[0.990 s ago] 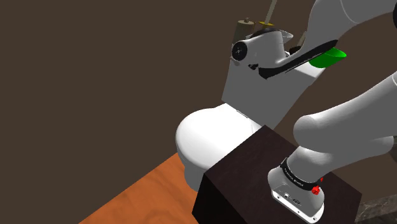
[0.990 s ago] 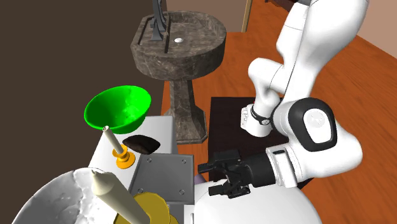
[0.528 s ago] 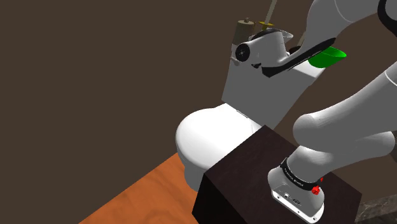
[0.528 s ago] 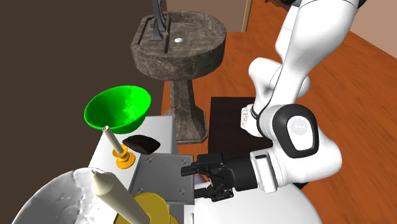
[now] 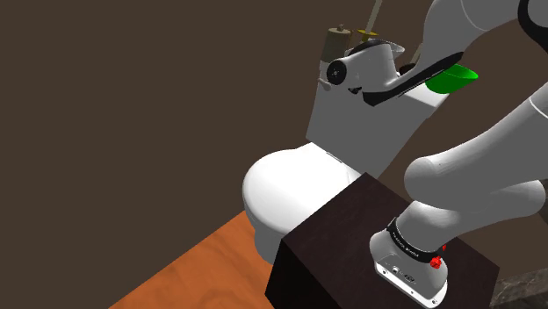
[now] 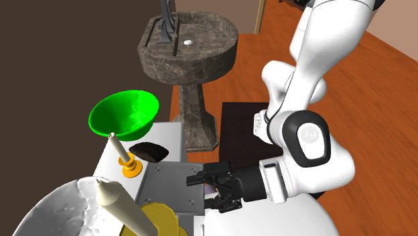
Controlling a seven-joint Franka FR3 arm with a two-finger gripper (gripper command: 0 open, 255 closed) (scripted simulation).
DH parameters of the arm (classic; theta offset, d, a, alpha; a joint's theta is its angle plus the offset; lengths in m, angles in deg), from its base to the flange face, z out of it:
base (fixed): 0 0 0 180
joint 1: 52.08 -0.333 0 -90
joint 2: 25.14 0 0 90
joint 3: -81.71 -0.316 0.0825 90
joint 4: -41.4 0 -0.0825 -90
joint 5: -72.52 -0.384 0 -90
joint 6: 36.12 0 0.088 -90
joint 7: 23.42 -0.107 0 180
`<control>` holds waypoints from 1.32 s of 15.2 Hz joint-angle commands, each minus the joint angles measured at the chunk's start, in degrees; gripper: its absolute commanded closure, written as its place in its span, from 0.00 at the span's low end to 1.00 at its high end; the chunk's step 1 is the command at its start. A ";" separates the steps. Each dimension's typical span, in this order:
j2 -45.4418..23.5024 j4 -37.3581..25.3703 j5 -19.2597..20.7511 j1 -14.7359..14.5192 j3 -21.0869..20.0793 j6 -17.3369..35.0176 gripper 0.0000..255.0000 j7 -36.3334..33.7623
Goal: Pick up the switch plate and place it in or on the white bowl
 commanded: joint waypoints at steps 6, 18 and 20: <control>0.11 0.04 -0.05 0.00 0.02 0.06 1.00 0.06; 4.66 -1.16 -3.90 -0.11 1.01 2.42 1.00 6.21; 5.70 -1.54 -4.90 -0.16 1.29 2.92 1.00 7.80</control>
